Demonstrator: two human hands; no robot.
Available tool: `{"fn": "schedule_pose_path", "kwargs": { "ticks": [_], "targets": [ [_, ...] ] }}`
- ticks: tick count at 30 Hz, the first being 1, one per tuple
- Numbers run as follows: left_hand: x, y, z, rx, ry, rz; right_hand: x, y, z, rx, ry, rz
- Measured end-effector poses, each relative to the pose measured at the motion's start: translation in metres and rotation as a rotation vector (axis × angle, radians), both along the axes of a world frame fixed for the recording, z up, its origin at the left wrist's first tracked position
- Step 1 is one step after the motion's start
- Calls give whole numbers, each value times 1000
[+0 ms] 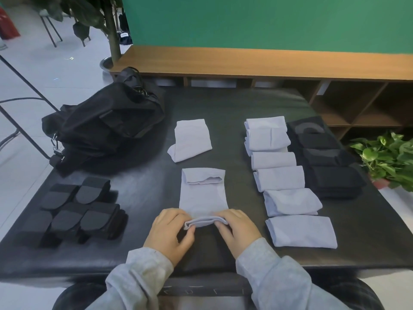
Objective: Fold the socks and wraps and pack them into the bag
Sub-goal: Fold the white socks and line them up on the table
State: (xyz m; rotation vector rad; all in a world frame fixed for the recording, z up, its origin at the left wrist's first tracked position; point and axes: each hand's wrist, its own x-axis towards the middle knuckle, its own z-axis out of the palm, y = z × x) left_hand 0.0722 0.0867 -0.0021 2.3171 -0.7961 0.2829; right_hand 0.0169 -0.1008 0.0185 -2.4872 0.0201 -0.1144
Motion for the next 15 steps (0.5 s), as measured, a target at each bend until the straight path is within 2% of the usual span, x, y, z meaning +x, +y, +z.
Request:
{"fn": "schedule_pose_path", "kwargs": {
  "ticks": [2, 7, 12, 15],
  "targets": [
    [1, 0, 2, 16, 44, 53, 2, 1, 0, 8, -1, -54],
    [5, -6, 5, -44, 286, 247, 9, 1, -3, 94, -18, -217],
    [9, -13, 9, -11, 329, 279, 12, 4, -4, 178, 27, -303],
    [9, -13, 9, 74, 276, 254, 13, 4, -2, 164, 51, -276]
  ]
}}
